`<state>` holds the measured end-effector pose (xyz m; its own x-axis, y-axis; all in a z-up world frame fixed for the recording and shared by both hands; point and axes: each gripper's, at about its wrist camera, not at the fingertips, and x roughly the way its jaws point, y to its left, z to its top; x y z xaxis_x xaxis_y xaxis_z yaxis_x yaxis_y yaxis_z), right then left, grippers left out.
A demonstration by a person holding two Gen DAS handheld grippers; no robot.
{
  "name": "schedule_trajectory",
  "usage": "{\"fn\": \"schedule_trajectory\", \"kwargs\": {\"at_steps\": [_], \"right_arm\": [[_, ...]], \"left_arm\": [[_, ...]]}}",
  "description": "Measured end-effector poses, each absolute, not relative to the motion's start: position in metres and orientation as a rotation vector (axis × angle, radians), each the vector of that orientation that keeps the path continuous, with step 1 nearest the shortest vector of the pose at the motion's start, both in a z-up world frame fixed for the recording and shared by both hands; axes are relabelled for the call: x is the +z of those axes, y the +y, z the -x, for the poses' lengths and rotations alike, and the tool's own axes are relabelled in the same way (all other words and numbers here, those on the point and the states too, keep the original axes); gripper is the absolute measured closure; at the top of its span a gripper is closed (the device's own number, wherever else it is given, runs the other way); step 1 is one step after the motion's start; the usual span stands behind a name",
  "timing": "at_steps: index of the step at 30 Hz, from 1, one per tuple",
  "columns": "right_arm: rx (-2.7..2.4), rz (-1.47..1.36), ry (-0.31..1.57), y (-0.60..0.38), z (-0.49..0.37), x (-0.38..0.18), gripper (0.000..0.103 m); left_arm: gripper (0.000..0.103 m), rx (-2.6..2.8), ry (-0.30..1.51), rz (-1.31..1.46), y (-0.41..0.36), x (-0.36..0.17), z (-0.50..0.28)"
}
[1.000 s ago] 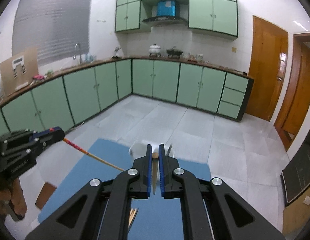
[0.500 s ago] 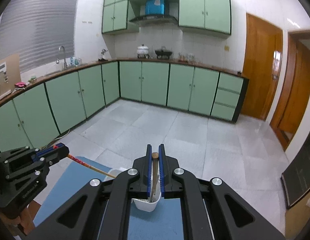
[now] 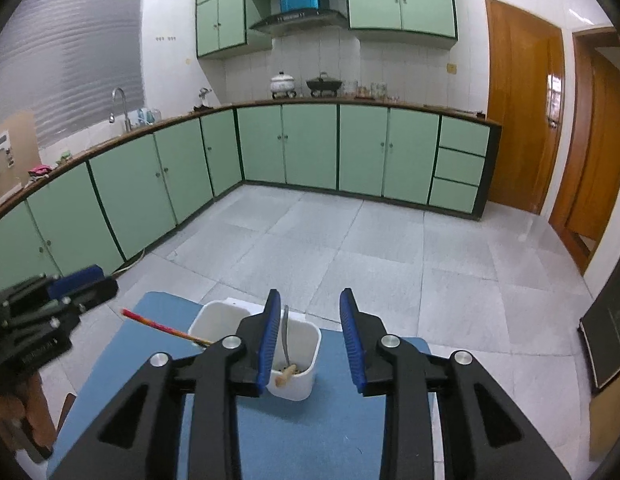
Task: Organize utensils
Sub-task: 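Open both tools, release the chopsticks, and return to the table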
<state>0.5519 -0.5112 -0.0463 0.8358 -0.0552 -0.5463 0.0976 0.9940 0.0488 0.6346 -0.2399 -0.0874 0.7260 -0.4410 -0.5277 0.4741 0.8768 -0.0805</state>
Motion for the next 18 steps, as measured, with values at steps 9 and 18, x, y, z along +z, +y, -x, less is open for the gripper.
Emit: {"fn": "schedule_trajectory", "kwargs": {"at_steps": [9, 18], "right_arm": [[-0.05, -0.076, 0.468, -0.498, -0.437, -0.043, 0.061], [-0.029, -0.093, 0.555, -0.447, -0.295, -0.17, 0.06]], "left_arm": [[0.049, -0.511, 0.48, -0.084, -0.176, -0.077, -0.535], [0.042, -0.49, 0.502, -0.099, -0.121, -0.173, -0.403]]}}
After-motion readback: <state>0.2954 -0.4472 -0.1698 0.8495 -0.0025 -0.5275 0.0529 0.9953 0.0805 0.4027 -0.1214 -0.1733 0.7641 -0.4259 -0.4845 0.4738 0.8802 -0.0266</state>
